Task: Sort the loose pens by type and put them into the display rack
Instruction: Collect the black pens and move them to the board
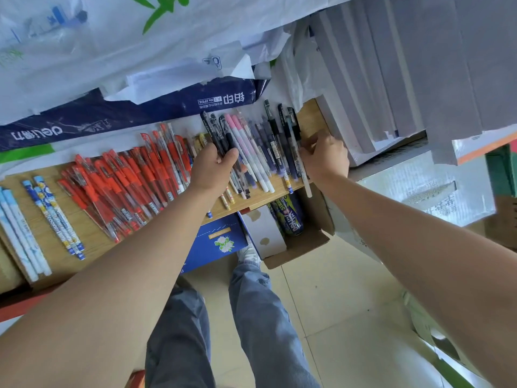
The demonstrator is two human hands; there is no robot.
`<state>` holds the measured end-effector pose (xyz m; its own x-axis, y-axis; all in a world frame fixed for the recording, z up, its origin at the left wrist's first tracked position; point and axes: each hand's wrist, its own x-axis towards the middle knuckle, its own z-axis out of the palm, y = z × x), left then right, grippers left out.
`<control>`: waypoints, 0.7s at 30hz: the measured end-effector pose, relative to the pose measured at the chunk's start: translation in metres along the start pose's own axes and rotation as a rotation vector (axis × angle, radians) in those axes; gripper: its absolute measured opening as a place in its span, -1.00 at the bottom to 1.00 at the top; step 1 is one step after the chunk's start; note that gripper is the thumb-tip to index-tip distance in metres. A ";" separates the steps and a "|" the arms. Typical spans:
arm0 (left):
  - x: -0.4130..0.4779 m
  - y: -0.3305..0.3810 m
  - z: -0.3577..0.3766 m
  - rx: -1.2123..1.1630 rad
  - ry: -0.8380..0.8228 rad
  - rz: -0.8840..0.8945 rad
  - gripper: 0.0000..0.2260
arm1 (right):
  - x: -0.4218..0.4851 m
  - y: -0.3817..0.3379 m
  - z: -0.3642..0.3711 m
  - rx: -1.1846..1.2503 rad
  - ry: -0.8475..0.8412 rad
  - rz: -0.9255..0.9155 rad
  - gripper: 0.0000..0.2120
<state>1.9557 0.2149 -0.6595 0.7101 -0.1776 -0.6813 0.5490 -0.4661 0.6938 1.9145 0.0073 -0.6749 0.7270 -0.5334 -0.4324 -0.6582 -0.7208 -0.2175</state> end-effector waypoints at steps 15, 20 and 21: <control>0.002 -0.003 -0.002 -0.006 0.016 0.026 -0.74 | 0.003 -0.011 0.001 0.104 -0.092 -0.128 -0.77; -0.004 -0.004 -0.006 -0.023 0.018 0.051 -0.78 | 0.005 -0.011 0.003 0.072 -0.046 -0.061 -0.71; -0.005 -0.005 -0.007 -0.030 0.016 0.048 -0.79 | 0.004 -0.011 0.003 0.072 -0.047 -0.055 -0.71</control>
<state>1.9525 0.2241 -0.6580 0.7429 -0.1852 -0.6433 0.5267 -0.4314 0.7325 1.9237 0.0142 -0.6773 0.7535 -0.4715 -0.4582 -0.6312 -0.7137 -0.3035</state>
